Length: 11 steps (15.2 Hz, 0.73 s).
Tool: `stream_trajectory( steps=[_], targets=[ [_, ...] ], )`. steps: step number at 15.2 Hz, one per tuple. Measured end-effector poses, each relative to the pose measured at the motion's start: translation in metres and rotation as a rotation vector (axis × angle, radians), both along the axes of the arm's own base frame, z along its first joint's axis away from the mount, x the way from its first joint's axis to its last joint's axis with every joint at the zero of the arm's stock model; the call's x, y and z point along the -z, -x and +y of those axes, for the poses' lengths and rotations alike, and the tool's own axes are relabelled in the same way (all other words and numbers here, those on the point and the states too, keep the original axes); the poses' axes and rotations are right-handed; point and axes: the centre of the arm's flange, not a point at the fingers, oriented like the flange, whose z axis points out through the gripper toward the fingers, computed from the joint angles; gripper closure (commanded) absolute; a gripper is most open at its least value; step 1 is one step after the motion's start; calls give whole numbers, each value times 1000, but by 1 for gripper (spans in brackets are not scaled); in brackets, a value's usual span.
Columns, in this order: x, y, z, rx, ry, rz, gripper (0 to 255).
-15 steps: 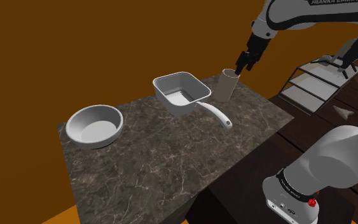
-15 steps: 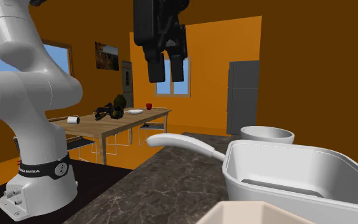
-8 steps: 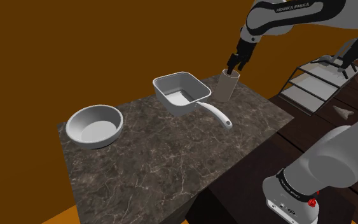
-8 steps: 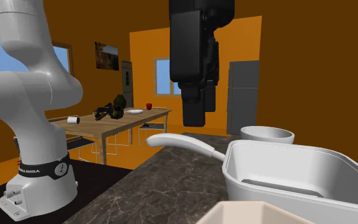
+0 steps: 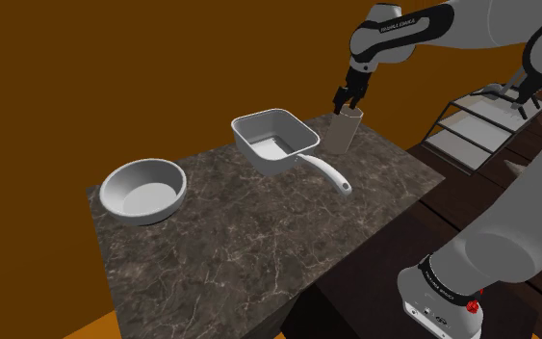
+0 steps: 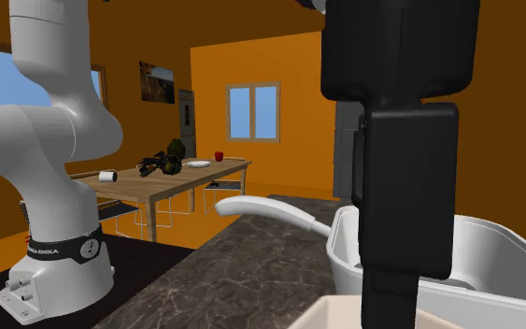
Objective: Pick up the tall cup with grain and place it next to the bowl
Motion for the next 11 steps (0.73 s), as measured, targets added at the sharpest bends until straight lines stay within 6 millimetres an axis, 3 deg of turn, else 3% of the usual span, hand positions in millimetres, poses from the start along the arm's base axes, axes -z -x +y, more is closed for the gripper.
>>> stream_trajectory(
  steps=[7, 11],
  targets=[
    [37, -6, -2, 1, 1, 1, 0],
    [40, -5, -1, 1, 1, 1, 0]
  ],
)
